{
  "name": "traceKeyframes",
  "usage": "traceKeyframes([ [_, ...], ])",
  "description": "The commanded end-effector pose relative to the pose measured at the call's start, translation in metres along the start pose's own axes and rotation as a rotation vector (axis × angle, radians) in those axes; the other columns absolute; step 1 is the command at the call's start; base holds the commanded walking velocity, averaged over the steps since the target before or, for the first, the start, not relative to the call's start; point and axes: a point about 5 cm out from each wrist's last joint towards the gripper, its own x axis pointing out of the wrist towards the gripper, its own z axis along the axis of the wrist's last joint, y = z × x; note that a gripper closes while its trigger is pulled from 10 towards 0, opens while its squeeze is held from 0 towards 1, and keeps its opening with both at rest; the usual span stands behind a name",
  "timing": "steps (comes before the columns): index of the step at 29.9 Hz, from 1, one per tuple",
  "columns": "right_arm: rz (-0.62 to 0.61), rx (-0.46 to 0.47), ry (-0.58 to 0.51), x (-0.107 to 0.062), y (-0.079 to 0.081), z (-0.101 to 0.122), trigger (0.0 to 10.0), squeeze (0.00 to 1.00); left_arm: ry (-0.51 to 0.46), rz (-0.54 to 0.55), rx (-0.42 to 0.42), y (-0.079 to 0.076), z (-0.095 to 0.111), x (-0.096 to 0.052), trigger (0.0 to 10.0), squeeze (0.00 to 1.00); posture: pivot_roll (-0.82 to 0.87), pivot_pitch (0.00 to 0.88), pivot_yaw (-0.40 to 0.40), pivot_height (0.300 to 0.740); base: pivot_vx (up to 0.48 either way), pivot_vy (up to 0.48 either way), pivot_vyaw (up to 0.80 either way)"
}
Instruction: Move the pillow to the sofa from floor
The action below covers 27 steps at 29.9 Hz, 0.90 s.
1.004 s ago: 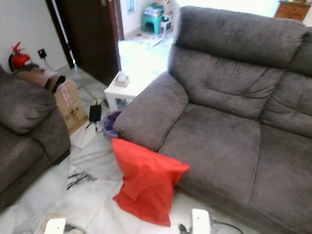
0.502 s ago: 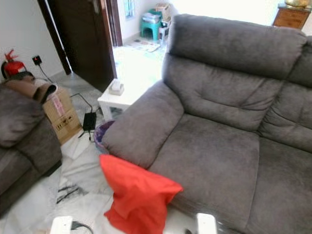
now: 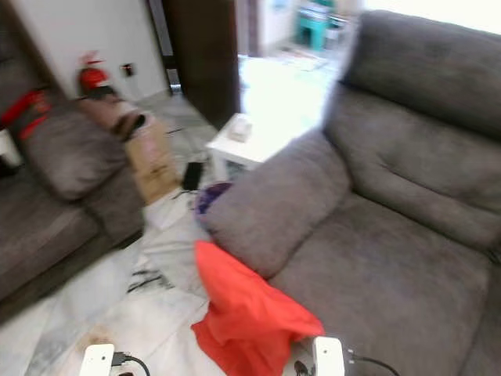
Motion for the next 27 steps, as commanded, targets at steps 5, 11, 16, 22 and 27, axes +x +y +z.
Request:
traceKeyframes([
  [5,-0.007,0.061,-0.002,-0.001,0.003,-0.006,10.0,0.00,0.045,0.005,-0.007,0.004,-0.010,-0.002,10.0,0.00,0.06,0.102,-0.001,0.740,0.000,0.000,0.14],
  [11,0.009,0.068,-0.102,-0.002,0.004,0.001,10.0,0.00,-0.126,-0.009,0.041,0.003,0.021,0.002,10.0,0.00,0.06,0.101,-0.003,0.740,0.000,0.000,0.00],
  [16,0.025,0.128,-0.272,-0.003,0.004,0.022,10.0,0.00,-0.441,0.009,0.030,0.007,0.083,0.000,10.0,0.00,0.04,0.099,0.009,0.740,0.000,0.000,0.00],
  [22,0.094,0.079,-0.603,-0.010,0.003,0.099,10.0,0.00,-0.680,-0.025,0.041,-0.001,0.117,-0.015,10.0,0.00,0.02,0.084,0.021,0.740,0.000,0.000,0.00],
  [27,0.106,0.100,-0.688,-0.016,0.004,0.106,10.0,0.00,-0.725,-0.057,0.094,0.000,0.109,-0.027,10.0,0.00,0.00,0.072,0.031,0.740,0.000,0.000,0.00],
])
